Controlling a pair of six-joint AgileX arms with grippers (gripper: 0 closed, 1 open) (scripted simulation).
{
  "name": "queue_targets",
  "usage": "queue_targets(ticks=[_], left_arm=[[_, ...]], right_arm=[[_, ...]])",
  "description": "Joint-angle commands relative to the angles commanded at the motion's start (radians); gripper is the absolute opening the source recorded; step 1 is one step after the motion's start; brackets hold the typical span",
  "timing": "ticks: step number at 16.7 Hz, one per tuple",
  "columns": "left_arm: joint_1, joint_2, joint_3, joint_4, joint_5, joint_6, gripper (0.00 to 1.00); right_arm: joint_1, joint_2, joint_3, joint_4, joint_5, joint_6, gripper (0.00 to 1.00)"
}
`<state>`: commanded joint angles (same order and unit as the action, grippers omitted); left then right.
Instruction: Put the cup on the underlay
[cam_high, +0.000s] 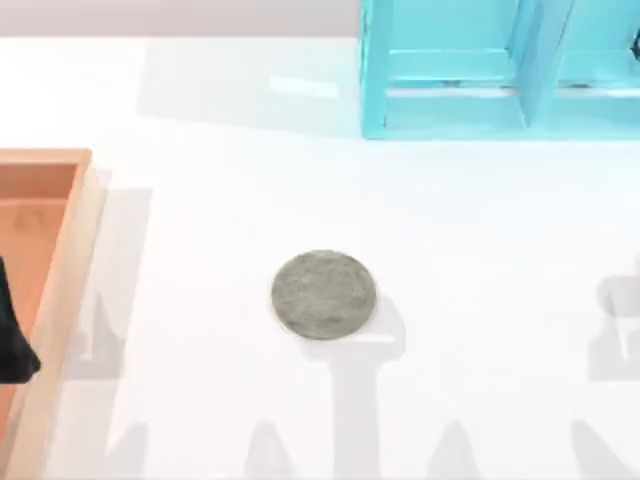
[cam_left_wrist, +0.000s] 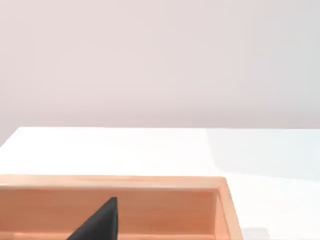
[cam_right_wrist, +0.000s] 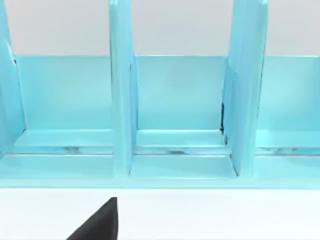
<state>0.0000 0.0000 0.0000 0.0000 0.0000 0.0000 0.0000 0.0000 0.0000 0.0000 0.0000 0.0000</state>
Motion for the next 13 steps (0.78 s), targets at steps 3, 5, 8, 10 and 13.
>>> queue_targets(ticks=[3, 5, 8, 10, 13], left_arm=[[0.000, 0.000, 0.000, 0.000, 0.000, 0.000, 1.00], [0.000, 0.000, 0.000, 0.000, 0.000, 0.000, 1.00], [0.000, 0.000, 0.000, 0.000, 0.000, 0.000, 1.00], [0.000, 0.000, 0.000, 0.000, 0.000, 0.000, 1.00], [0.000, 0.000, 0.000, 0.000, 0.000, 0.000, 1.00]], right_arm=[[-0.001, 0.010, 0.010, -0.010, 0.000, -0.010, 1.00], [-0.003, 0.063, 0.061, -0.057, 0.000, -0.061, 1.00], [-0.007, 0.221, 0.213, -0.186, -0.001, -0.214, 1.00], [-0.011, 0.380, 0.353, -0.301, -0.001, -0.363, 1.00], [-0.019, 0.683, 0.589, -0.502, -0.002, -0.627, 1.00]])
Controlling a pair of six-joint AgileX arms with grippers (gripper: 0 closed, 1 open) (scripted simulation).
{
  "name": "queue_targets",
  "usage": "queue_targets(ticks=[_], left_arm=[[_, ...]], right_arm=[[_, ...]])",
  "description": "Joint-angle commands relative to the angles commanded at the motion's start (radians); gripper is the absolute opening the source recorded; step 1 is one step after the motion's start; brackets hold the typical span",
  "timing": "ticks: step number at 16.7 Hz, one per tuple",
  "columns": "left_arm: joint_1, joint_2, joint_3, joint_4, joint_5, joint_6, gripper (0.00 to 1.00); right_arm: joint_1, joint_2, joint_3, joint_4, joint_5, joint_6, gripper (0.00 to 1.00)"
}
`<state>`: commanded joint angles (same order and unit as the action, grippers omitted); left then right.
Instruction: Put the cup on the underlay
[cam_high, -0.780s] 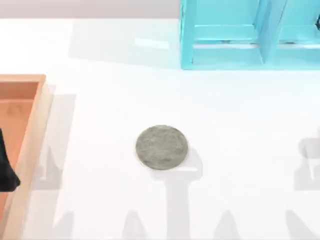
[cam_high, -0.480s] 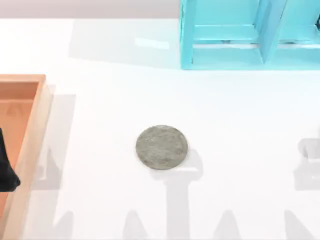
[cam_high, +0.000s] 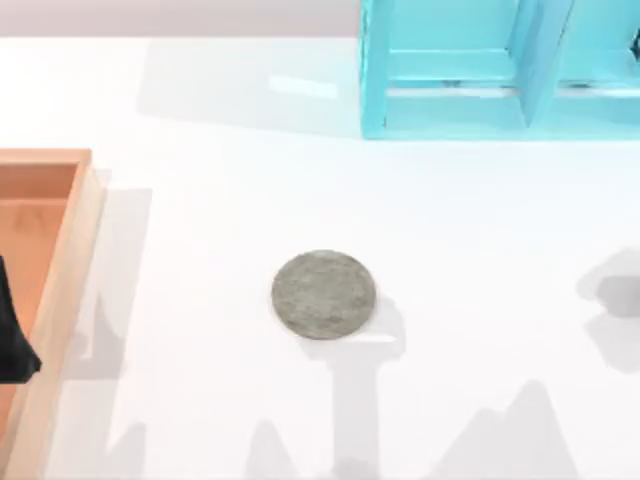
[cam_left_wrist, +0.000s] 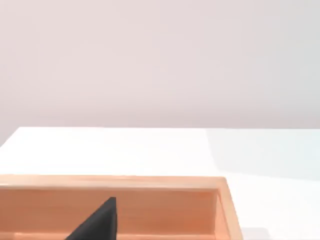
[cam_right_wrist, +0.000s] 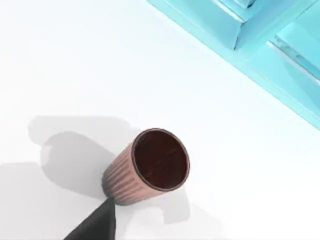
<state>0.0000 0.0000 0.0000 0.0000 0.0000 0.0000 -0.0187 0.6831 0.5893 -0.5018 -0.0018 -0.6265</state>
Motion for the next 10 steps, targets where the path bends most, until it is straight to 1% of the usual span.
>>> queue_targets(ticks=[5, 10], left_arm=[[0.000, 0.000, 0.000, 0.000, 0.000, 0.000, 1.00], [0.000, 0.000, 0.000, 0.000, 0.000, 0.000, 1.00]], right_arm=[[-0.014, 0.497, 0.382, -0.352, 0.001, -0.424, 1.00], [-0.027, 0.883, 0.710, -0.629, 0.002, -0.773, 1.00]])
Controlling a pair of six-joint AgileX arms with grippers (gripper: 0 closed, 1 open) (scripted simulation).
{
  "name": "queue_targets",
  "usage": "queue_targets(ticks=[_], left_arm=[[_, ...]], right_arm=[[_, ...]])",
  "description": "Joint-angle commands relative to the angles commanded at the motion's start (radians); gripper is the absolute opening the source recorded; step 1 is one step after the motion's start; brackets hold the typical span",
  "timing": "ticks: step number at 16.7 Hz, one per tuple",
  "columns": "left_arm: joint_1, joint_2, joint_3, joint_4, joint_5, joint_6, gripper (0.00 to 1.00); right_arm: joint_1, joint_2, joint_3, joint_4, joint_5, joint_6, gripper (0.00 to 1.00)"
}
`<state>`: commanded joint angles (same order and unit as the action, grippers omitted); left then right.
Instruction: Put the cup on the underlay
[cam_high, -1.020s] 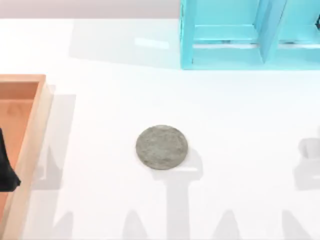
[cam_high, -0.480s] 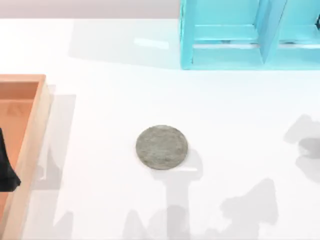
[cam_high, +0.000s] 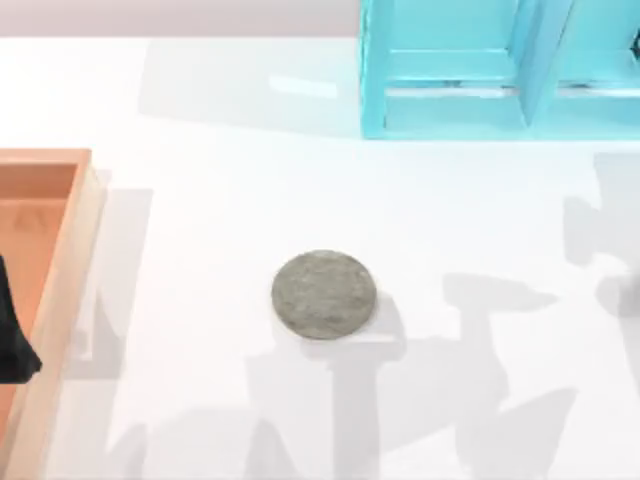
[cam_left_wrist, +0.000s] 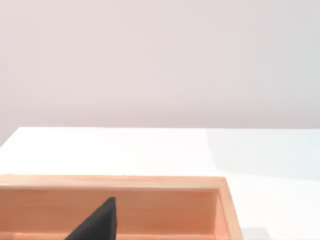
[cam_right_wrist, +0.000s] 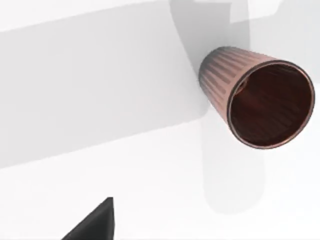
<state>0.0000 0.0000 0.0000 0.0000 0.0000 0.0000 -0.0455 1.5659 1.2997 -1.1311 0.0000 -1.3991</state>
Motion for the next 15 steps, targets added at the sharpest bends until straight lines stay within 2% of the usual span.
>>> queue_targets(ticks=[5, 12, 15], left_arm=[[0.000, 0.000, 0.000, 0.000, 0.000, 0.000, 1.00], [0.000, 0.000, 0.000, 0.000, 0.000, 0.000, 1.00], [0.000, 0.000, 0.000, 0.000, 0.000, 0.000, 1.00]], right_arm=[[-0.008, 0.206, 0.194, -0.148, 0.000, -0.195, 1.00], [-0.004, 0.223, 0.207, -0.155, 0.000, -0.211, 1.00], [-0.005, 0.239, 0.148, -0.086, 0.000, -0.208, 1.00]])
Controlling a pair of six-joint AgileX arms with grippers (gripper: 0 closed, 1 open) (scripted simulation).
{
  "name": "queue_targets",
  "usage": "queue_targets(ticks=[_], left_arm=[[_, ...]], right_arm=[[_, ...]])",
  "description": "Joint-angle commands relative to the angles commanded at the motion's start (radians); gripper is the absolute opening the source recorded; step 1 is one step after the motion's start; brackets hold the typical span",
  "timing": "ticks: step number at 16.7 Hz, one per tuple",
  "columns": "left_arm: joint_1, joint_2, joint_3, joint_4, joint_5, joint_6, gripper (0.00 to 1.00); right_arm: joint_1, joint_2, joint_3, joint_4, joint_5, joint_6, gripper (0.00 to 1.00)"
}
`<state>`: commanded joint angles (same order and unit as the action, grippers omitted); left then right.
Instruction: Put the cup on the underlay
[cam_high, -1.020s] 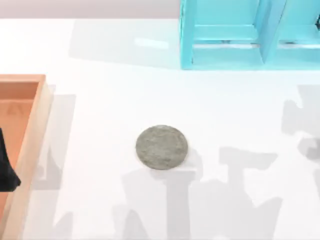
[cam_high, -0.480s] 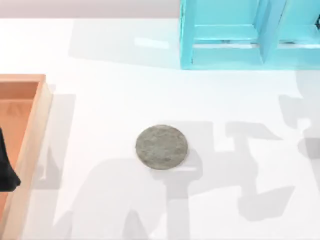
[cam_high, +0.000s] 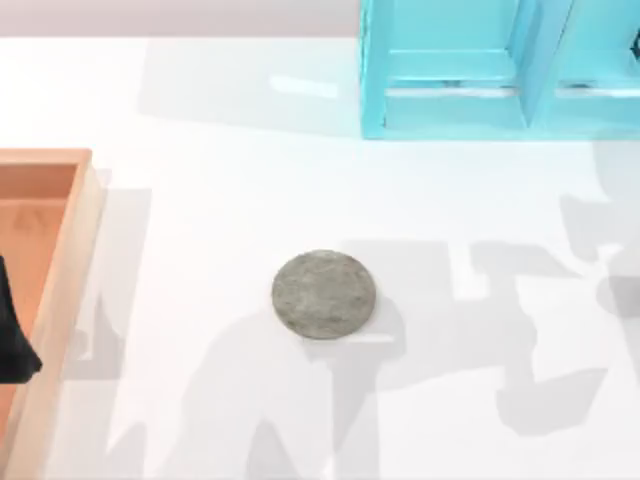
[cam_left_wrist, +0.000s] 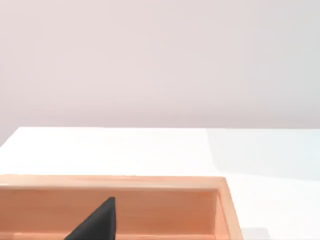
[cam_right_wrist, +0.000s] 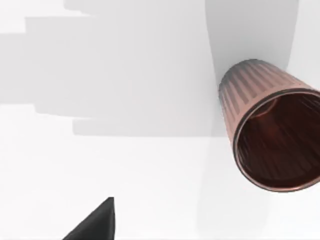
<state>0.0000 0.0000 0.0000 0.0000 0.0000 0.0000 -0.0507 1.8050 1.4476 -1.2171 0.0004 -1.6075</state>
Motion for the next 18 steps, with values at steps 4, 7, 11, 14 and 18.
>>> queue_targets(ticks=[4, 7, 11, 14, 18], left_arm=[[0.000, 0.000, 0.000, 0.000, 0.000, 0.000, 1.00], [0.000, 0.000, 0.000, 0.000, 0.000, 0.000, 1.00], [0.000, 0.000, 0.000, 0.000, 0.000, 0.000, 1.00], [0.000, 0.000, 0.000, 0.000, 0.000, 0.000, 1.00], [0.000, 0.000, 0.000, 0.000, 0.000, 0.000, 1.00]], right_arm=[[0.000, 0.045, -0.139, 0.196, 0.000, 0.001, 1.00], [0.000, 0.069, -0.220, 0.295, 0.000, 0.000, 1.00], [0.000, 0.073, -0.232, 0.309, 0.000, 0.001, 1.00], [0.000, 0.073, -0.232, 0.309, 0.000, 0.001, 0.85], [0.000, 0.073, -0.232, 0.309, 0.000, 0.001, 0.55]])
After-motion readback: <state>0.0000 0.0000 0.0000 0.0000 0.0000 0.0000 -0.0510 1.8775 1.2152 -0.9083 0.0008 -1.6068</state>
